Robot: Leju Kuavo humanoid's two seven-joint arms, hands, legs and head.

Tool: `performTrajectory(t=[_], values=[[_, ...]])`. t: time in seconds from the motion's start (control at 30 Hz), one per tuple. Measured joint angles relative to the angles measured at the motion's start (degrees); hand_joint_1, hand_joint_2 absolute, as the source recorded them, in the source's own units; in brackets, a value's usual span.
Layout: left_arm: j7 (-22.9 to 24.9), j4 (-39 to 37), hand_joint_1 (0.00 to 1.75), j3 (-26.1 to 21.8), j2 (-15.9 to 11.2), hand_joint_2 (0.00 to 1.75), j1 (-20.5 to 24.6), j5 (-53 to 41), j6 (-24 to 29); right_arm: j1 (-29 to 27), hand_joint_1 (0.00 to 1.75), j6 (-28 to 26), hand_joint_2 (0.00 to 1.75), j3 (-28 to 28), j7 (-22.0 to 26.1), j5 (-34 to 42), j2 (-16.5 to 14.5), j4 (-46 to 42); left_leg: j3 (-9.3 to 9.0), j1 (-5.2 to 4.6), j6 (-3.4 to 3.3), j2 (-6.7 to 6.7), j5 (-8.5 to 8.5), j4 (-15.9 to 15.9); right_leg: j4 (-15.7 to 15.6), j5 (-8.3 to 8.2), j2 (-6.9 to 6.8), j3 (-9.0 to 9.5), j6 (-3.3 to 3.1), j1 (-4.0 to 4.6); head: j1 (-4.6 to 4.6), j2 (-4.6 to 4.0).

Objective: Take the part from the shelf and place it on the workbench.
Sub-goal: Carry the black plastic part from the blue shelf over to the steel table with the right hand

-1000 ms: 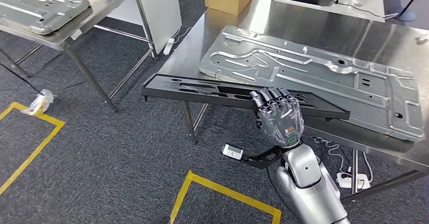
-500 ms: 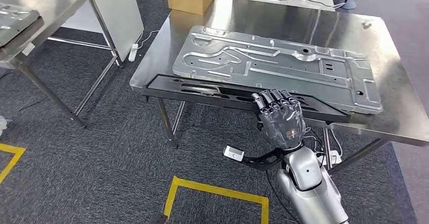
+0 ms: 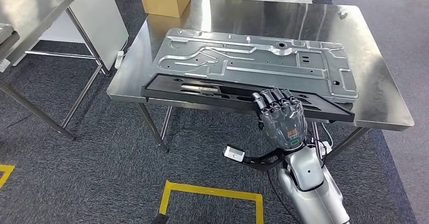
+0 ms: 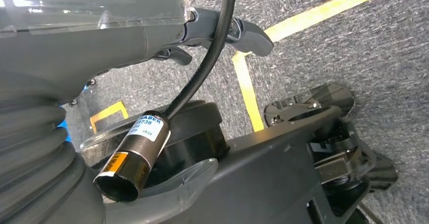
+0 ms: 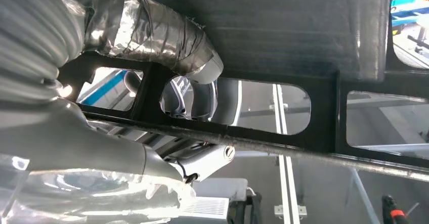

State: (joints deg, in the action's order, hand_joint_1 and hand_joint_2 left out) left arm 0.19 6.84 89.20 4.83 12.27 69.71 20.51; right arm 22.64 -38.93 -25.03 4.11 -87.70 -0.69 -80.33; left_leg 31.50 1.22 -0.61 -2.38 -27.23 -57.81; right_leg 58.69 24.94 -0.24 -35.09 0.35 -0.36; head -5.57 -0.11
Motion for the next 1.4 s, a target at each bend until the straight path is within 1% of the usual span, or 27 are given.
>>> performTrajectory(t=[0.03, 0.07, 0.3, 1.03, 1.1, 1.2, 1.27, 1.3, 1.33, 1.37, 1.4], values=[[0.1, 0.0, 0.00, 0.0, 0.0, 1.75, 0.0, 0.0, 0.0, 0.0, 1.75, 0.0, 1.75, 0.0, 0.0, 0.0, 0.0, 0.0, -0.11, 0.05, 0.49, -0.01, 0.13, 0.1, 0.0, 0.05, 0.01, -0.03, -0.06, 0.01, 0.01, 0.00], [0.2, 0.0, 0.00, 0.0, 0.0, 1.75, 0.0, 0.0, 0.0, 0.0, 1.75, 0.0, 1.75, 0.0, 0.0, -0.1, 0.0, 0.0, -0.21, 0.07, 0.73, 0.00, 0.15, 0.2, 0.1, 0.07, 0.01, -0.07, -0.09, 0.02, 0.01, 0.00], [1.4, 0.0, 0.00, 0.0, 0.0, 1.75, -0.2, 0.9, 0.1, 0.0, 1.75, 0.0, 1.75, 0.0, 0.2, 0.4, -0.2, 1.0, -0.27, 0.12, 1.03, 0.01, 0.27, 0.3, 0.2, 0.12, 0.00, -0.09, -0.18, 0.08, 0.01, 0.00], [1.1, 0.0, 0.00, 0.0, 0.0, 1.75, -0.5, 0.8, -0.5, 0.2, 1.75, 0.0, 1.75, -1.0, 0.5, 1.2, -1.8, 4.1, -0.18, -0.02, 1.10, 0.03, 0.24, 0.2, 0.1, 0.07, -0.05, -0.04, -0.15, -0.06, 0.00, 0.00], [1.1, 0.0, 0.00, 0.0, 0.0, 1.75, -0.5, 0.8, -0.5, 0.2, 1.75, 0.0, 1.75, -1.0, 0.5, 1.3, -1.8, 4.3, -0.08, -0.07, 0.91, 0.04, 0.13, 0.0, 0.1, 0.00, -0.07, -0.03, -0.04, -0.21, 0.00, 0.00], [1.1, 0.0, 0.00, 0.0, 0.0, 1.75, -0.6, 0.8, -0.5, 0.2, 1.75, 0.0, 1.75, -1.0, 0.5, 1.3, -1.9, 4.4, 0.19, -0.17, 0.40, 0.06, -0.09, -0.4, 0.1, -0.10, -0.12, -0.06, 0.21, -0.37, 0.02, 0.00], [1.0, 0.0, 0.00, 0.0, 0.0, 1.75, -0.6, 0.8, -0.5, 0.2, 1.75, 0.0, 1.75, -1.1, 0.4, 1.3, -2.0, 4.5, 0.16, -0.23, 0.05, 0.06, 0.08, 0.0, -0.3, -0.28, -0.13, 0.13, 0.51, -0.32, 0.02, 0.00], [0.9, 0.0, 0.00, 0.0, 0.0, 1.75, -0.6, 0.9, -0.5, 0.2, 1.75, 0.0, 1.75, -1.1, 0.3, 1.2, -2.1, 4.5, -0.20, -0.06, -0.13, -0.01, 0.44, 0.6, -0.4, -0.31, -0.12, 0.23, 0.72, -0.31, 0.01, 0.00], [0.8, 0.0, 0.00, 0.0, 0.0, 1.75, -0.6, 0.9, -0.5, 0.2, 1.75, 0.0, 1.75, -1.1, 0.2, 1.2, -2.1, 4.4, -0.62, 0.12, -0.39, -0.08, 0.87, 1.4, -0.1, 0.03, -0.08, 0.09, 0.96, -0.29, -0.01, 0.00], [0.7, 0.0, 0.00, 0.0, 0.0, 1.75, -0.6, 0.9, -0.5, 0.3, 1.75, 0.0, 1.75, -1.1, 0.2, 1.2, -2.2, 4.4, -1.04, 0.35, -0.60, -0.17, 1.28, 2.1, 1.2, 0.90, -0.01, -0.53, 1.22, -0.29, -0.03, 0.00], [0.7, 0.0, 0.00, 0.0, 0.0, 1.75, -0.6, 0.9, -0.5, 0.3, 1.75, 0.0, 1.75, -1.1, 0.1, 1.2, -2.2, 4.5, -1.33, 0.55, -0.73, -0.25, 1.53, 2.5, 3.8, 2.29, 0.05, -1.76, 1.45, -0.44, -0.06, 0.00]])
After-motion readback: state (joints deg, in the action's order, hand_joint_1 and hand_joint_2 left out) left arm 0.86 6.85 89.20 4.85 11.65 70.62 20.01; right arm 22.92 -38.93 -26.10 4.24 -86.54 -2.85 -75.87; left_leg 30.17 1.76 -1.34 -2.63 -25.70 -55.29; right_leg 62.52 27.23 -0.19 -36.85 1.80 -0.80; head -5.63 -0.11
